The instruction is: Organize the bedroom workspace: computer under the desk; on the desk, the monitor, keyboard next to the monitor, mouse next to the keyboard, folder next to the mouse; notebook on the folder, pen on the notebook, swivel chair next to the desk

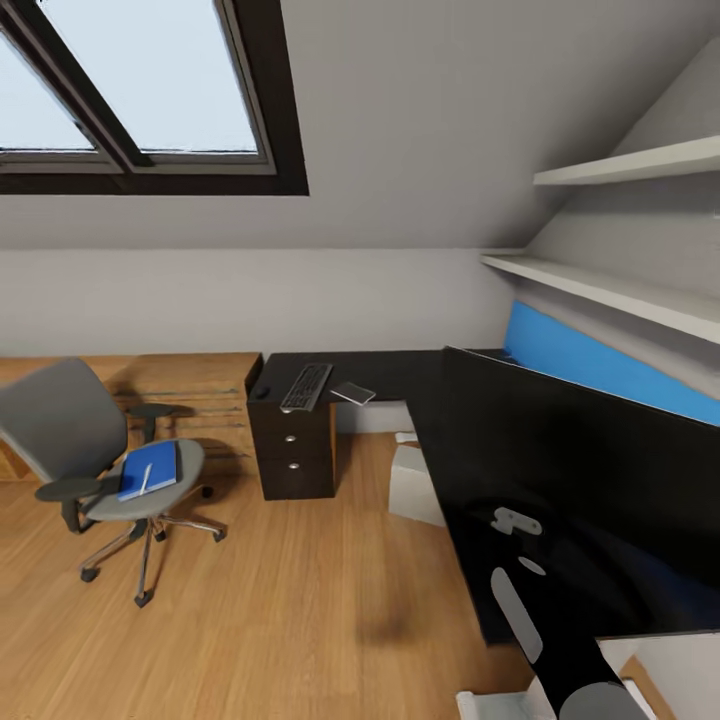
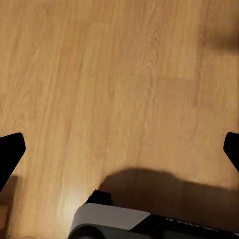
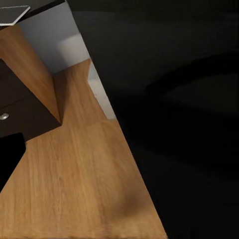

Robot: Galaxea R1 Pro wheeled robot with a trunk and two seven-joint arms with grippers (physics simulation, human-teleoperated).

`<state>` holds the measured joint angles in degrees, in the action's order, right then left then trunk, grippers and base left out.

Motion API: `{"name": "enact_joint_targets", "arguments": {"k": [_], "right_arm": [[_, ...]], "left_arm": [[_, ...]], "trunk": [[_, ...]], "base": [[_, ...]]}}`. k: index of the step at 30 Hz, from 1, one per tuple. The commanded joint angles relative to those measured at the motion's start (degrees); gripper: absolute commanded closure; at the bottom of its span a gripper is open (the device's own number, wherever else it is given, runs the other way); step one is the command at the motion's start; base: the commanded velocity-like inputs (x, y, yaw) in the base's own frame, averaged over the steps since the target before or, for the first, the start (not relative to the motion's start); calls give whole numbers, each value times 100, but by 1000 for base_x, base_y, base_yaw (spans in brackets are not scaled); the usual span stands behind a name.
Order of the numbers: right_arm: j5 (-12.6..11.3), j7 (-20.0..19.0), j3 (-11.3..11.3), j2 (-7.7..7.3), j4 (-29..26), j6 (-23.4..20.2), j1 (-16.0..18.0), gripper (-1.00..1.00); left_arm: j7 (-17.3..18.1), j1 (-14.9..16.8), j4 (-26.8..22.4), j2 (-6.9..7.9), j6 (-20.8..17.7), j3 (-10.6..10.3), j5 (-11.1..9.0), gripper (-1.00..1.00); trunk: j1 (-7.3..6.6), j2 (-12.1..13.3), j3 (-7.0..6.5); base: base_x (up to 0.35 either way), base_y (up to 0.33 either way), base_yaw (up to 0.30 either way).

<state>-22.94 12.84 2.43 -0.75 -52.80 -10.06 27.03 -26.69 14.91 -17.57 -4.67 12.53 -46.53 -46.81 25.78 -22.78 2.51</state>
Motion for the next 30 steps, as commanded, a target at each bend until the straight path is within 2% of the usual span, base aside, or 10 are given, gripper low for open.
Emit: {"name": "enact_joint_targets", "arguments": {"k": [1, 30], "right_arm": [[-44, 48, 19, -3, -11, -22, 4, -100], [-27, 41, -17, -31, -11, -4, 4, -100]], "left_arm": [[-29, 7, -1, 4, 31, -49, -56, -100], [-29, 4, -1, 10, 31, -41, -65, -100]], "trunk": [[0, -14, 14], [0, -14, 14]], "base": [[-305, -159, 0], [-208, -268, 0]]}}
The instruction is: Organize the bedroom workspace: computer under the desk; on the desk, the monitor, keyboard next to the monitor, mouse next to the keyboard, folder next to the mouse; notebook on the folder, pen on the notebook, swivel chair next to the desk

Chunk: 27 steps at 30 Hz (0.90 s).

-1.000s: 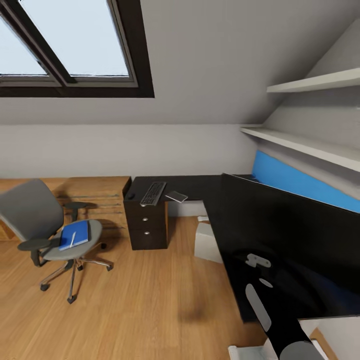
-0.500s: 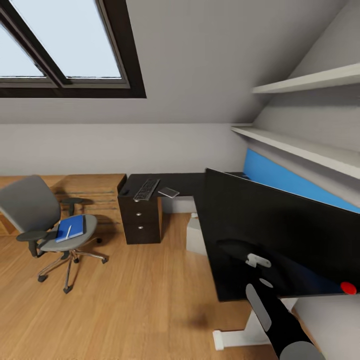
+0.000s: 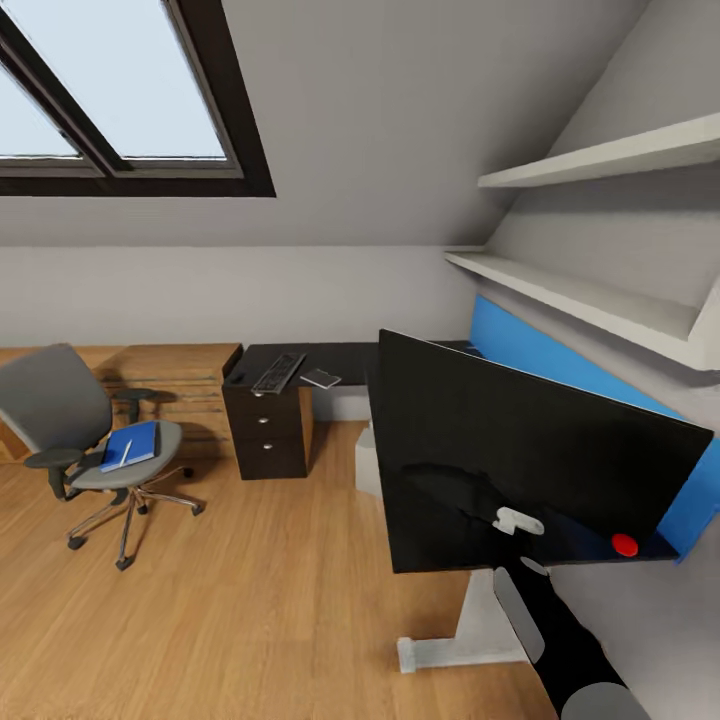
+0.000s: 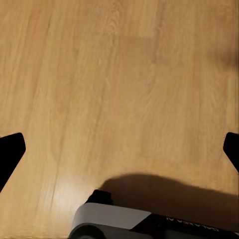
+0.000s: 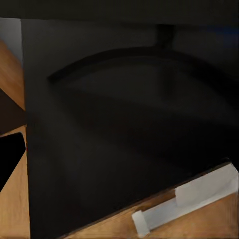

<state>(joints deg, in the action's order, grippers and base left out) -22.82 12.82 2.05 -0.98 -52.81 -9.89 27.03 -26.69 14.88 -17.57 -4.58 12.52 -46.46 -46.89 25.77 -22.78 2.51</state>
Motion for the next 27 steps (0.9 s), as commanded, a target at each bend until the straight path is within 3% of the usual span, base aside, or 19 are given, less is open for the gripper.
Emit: {"name": "enact_joint_targets", "arguments": {"k": [1, 9, 14, 18, 19, 21, 22, 23, 25, 27], "right_arm": [[-39, 44, 20, -7, -10, -22, 4, -100], [-35, 47, 17, -7, -2, 37, 4, -100], [-38, 54, 17, -10, 24, 359, 4, -100], [-48, 48, -264, -31, 33, 413, 4, -100], [-336, 32, -945, -37, 37, 402, 4, -100], [-637, 21, -1197, -43, 40, 394, 4, -100], [-1082, -64, -1428, -104, 42, 377, -1, -100], [-1527, -227, -1510, -269, 48, 359, -20, -100], [-1757, -304, -1525, -340, 48, 355, -45, -100], [-2246, -485, -1542, -506, 48, 350, -113, -100]], "left_arm": [[-29, 7, -1, 1, 31, -49, -57, -100], [-29, 8, -1, 1, 31, -49, -57, -100], [-29, 7, -1, 0, 39, -55, -54, -100], [-29, 7, -1, 1, 174, -57, -57, -100], [-29, 7, -1, 1, 194, -51, -57, -100], [-29, 11, -1, 1, 196, -50, -57, -100], [-29, 8, -1, 1, 198, -48, -57, -100], [-28, 9, -1, 1, 198, -48, -57, -100], [-28, 9, -1, 1, 198, -48, -57, -100], [-29, 7, -1, 1, 198, -48, -57, -100]], "trunk": [[1, -14, 14], [1, -14, 14], [1, -14, 14], [1, -14, 14], [1, -14, 14], [1, -14, 14], [1, -14, 14], [1, -14, 14], [1, -14, 14], [1, -14, 14]], "base": [[-274, -196, 0], [-286, -186, 0], [-198, -268, 0], [-21, -335, 0], [-2, -94, 0], [-1, -54, 0], [0, -16, 0], [0, -5, 0], [0, -4, 0], [0, -1, 0]]}}
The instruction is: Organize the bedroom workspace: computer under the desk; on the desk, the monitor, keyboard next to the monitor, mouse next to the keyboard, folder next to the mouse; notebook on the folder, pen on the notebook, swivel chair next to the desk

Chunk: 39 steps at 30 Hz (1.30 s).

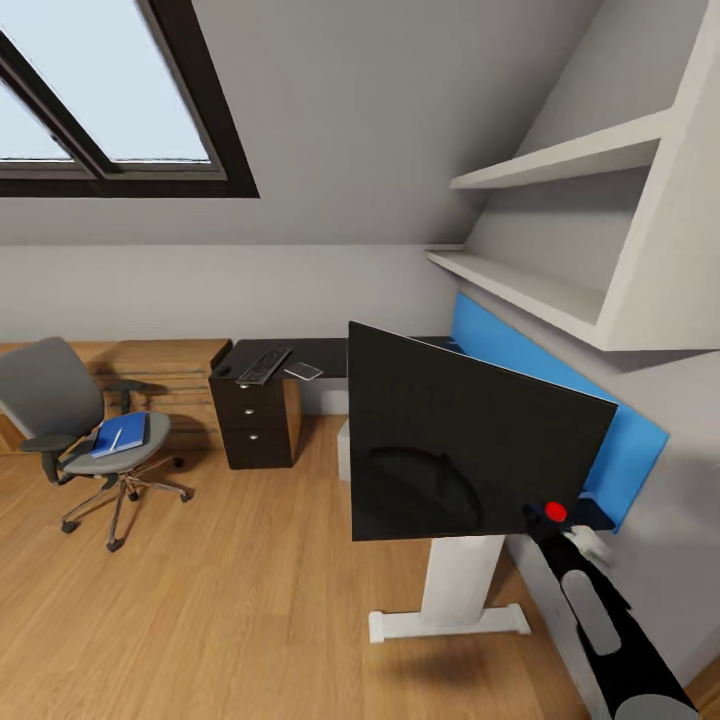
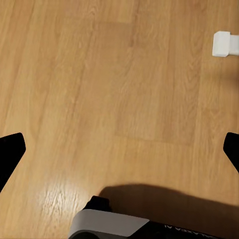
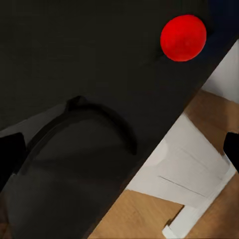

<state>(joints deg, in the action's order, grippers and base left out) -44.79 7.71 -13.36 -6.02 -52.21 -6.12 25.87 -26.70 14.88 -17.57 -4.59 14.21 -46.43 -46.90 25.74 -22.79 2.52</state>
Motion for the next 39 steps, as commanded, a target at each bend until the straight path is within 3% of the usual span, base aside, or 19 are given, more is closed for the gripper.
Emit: {"name": "enact_joint_targets", "arguments": {"k": [1, 4, 8, 10, 12, 13, 14, 17, 18, 26, 34, 39], "right_arm": [[-493, -119, -7, -142, -12, -36, -49, -100], [-713, -155, -8, -252, -14, -64, -65, -100], [-1002, -169, -109, -447, -16, -442, -72, -100], [-1211, -171, -341, -529, -17, -709, -73, -100], [-1448, -172, -792, -590, -22, -1066, -73, -100], [-1579, -173, -1327, -616, -41, -1365, -73, -100], [-1603, -175, -1468, -620, -48, -1422, -73, -100], [-1629, -181, -1619, -625, -56, -1478, -73, -100], [-1625, -393, -1714, -636, -60, -1495, -74, -100], [-1613, -617, -1736, -635, -44, -1453, -74, -100], [-1680, -602, -1744, -610, -15, -1044, -74, -100], [-2098, -585, -1761, -643, -9, -1002, -74, -100]], "left_arm": [[-28, 7, -1, 2, 29, -50, -56, -100], [-26, 8, -1, 2, 29, -50, -56, -100], [-25, 10, -1, 2, 29, -50, -56, -100], [-25, 8, -1, 2, 29, -50, -56, -100], [-26, 9, -1, 2, 29, -50, -56, -100], [-24, 11, -1, 2, 29, -50, -56, -100], [-26, 11, -1, 2, 29, -50, -56, -100], [-26, 10, -1, 2, 29, -50, -56, -100], [-23, 8, -1, 2, 29, -50, -56, -100], [-20, 8, -1, 2, 29, -58, -56, -100], [-20, 8, -1, 2, 29, -59, -56, -100], [-20, 9, -1, 2, 29, -59, -56, -100]], "trunk": [[4, -13, 13], [4, -13, 13], [4, -13, 13], [4, -13, 13], [4, -13, 13], [4, -13, 13], [4, -13, 13], [4, -13, 13], [4, -13, 13], [4, -13, 13], [4, -13, 13], [4, -13, 13]], "base": [[0, 0, 0], [0, 0, 0], [0, 0, 0], [0, 0, 0], [0, 0, 0], [0, 0, 0], [0, 0, 0], [0, 0, 0], [0, 0, 0], [0, -119, 0], [0, -22, 0], [0, -6, 0]]}}
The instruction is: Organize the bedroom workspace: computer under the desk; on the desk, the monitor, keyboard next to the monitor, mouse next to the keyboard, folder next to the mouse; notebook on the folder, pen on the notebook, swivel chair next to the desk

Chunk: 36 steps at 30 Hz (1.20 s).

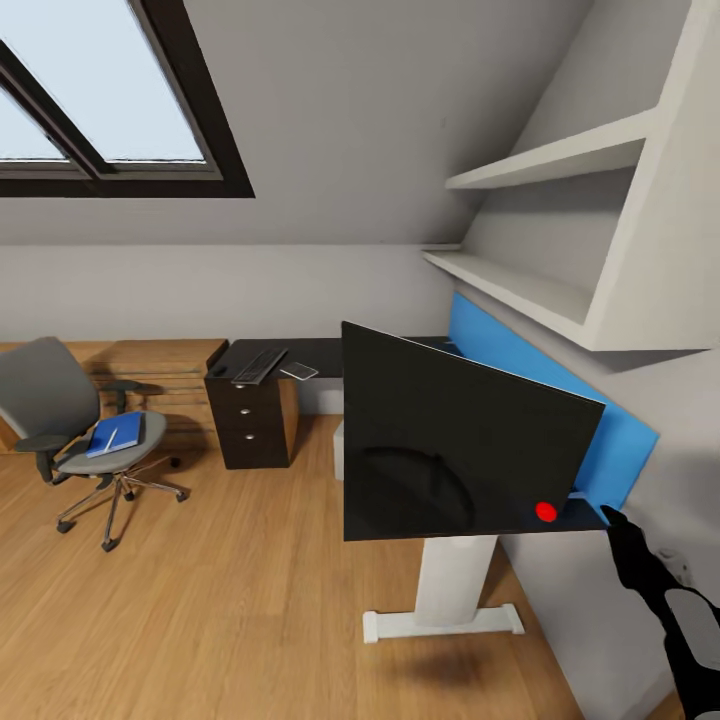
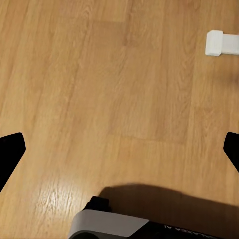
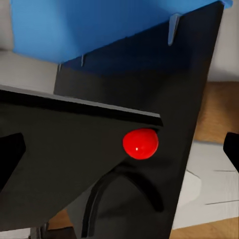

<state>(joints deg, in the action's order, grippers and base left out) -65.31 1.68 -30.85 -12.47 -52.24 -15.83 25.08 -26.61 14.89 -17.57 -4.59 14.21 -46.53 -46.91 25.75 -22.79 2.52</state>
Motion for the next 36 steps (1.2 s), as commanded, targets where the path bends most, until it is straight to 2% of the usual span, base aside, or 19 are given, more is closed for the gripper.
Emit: {"name": "enact_joint_targets", "arguments": {"k": [1, 2, 5, 8, 10, 13, 18, 28, 36], "right_arm": [[-207, 20, -17, -21, -6, -29, 7, -100], [-516, 25, -17, -55, -4, -31, 8, -100], [-752, 21, -12, -69, -7, -31, 7, -100], [-830, -40, -10, -61, -76, -1, 8, -100], [-847, -288, -9, -38, -285, -10, 6, -100], [-851, -464, -9, -16, -372, -12, 6, -100], [-827, -493, -9, 50, -383, -9, 5, -100], [-809, -493, -9, -2, -375, -25, 4, -100], [-808, -485, -9, 12, -310, -18, 5, -100]], "left_arm": [[-28, 8, -1, 2, 29, -49, -55, -100], [-28, 10, -1, 2, 29, -49, -55, -100], [-28, 6, -1, 2, 29, -49, -55, -100], [-28, 9, -1, 2, 29, -49, -55, -100], [-28, 6, 0, 2, 29, -49, -55, -100], [-28, 6, -1, 2, 32, -49, -54, -100], [-28, 5, -1, 2, 30, -41, -55, -100], [-35, 5, 1, 8, 29, -33, -62, -100], [-31, 7, 1, 7, 29, -36, -59, -100]], "trunk": [[4, -13, 13], [4, -13, 13], [4, -13, 13], [4, -13, 13], [4, -13, 13], [4, -13, 13], [4, -13, 13], [4, -13, 13], [4, -13, 13]], "base": [[0, -72, 0], [8, -207, 0], [68, -254, 0], [100, -181, 0], [31, -55, 0], [9, -16, 0], [94, -1, 0], [96, -8, 0], [85, -19, 0]]}}
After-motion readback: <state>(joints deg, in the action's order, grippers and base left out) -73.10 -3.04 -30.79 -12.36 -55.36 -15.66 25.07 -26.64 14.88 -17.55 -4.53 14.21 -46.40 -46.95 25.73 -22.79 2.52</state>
